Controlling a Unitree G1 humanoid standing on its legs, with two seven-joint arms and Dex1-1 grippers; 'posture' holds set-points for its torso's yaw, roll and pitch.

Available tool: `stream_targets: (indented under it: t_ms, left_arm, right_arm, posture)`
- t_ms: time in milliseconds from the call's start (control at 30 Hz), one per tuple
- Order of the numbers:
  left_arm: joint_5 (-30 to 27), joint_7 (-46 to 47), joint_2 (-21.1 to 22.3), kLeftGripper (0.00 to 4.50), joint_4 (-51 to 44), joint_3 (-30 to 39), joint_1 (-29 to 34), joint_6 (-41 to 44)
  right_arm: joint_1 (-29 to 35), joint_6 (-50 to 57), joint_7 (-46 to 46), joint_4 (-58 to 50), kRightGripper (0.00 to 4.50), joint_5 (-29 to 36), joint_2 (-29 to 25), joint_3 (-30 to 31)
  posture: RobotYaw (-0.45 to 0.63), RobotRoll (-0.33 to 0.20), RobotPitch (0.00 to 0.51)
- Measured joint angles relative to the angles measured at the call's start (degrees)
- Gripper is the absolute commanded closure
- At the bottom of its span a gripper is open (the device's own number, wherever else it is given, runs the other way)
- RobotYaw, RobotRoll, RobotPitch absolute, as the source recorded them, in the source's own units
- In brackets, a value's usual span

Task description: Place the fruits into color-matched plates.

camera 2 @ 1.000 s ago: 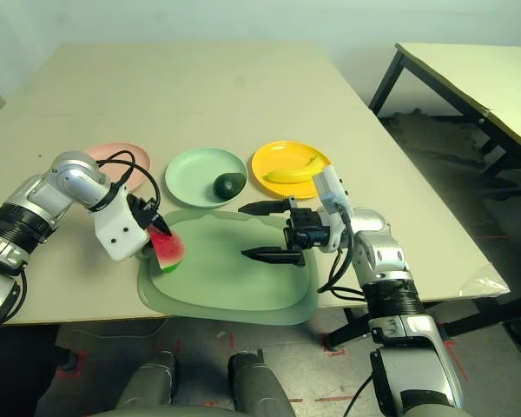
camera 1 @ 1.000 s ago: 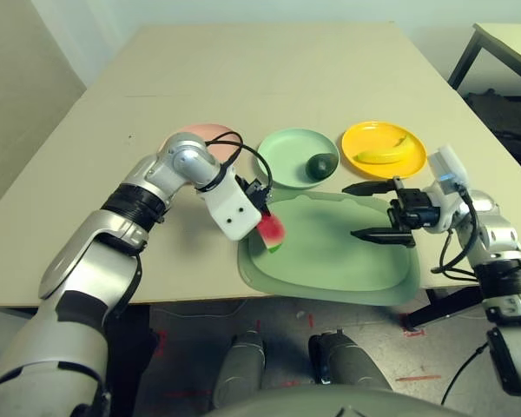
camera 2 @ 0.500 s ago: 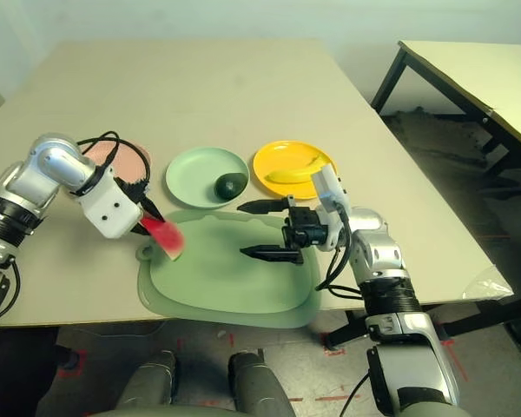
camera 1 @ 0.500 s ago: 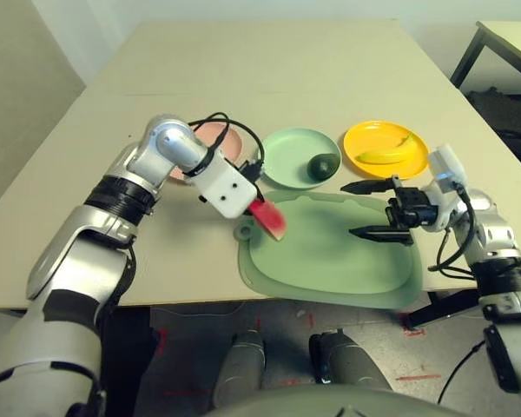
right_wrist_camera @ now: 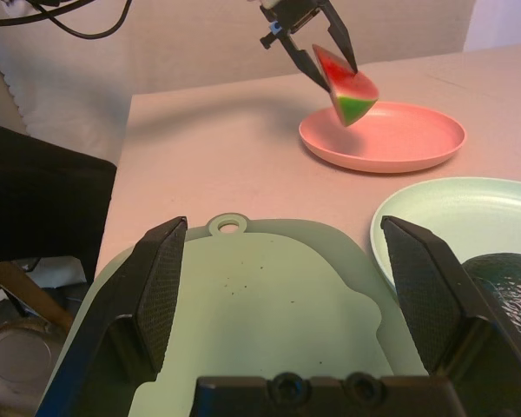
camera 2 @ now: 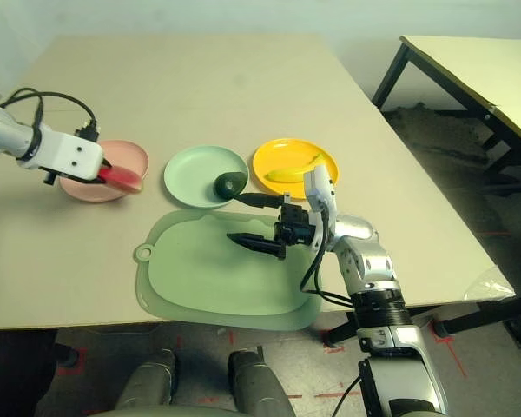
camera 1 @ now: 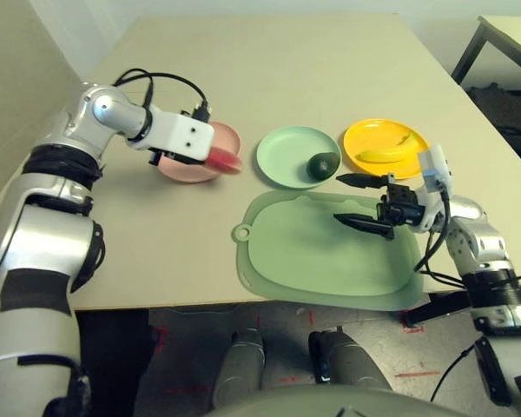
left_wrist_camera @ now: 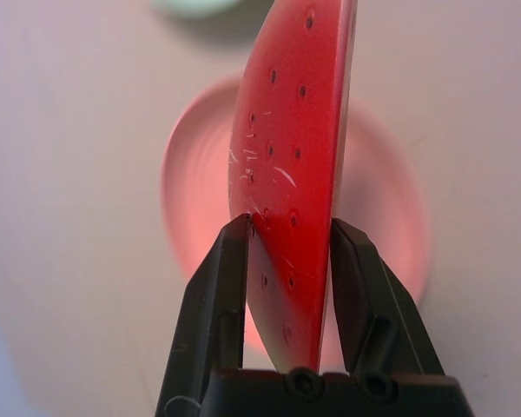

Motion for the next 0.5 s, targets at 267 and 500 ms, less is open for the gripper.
stream_targets:
  t_ms: [267, 500]
  left_arm:
    - [6.14, 12.82, -2.57, 3.12, 6.42, -1.36, 0.13, 4.46]
    - [8.71, 18.86, -3.63, 2.38, 8.69, -1.93, 0.69, 7.14]
  right_arm:
    - [0.47, 0.94, -0.21, -0.96, 0.00, 0.01, -0.05, -0.01]
    - [0.91, 1.14, -0.23, -1.19, 0.00, 0.01, -0.71, -0.40]
  posture:
    - [-0.02, 0.000, 0.118]
    - [-0.03, 0.000, 0.109]
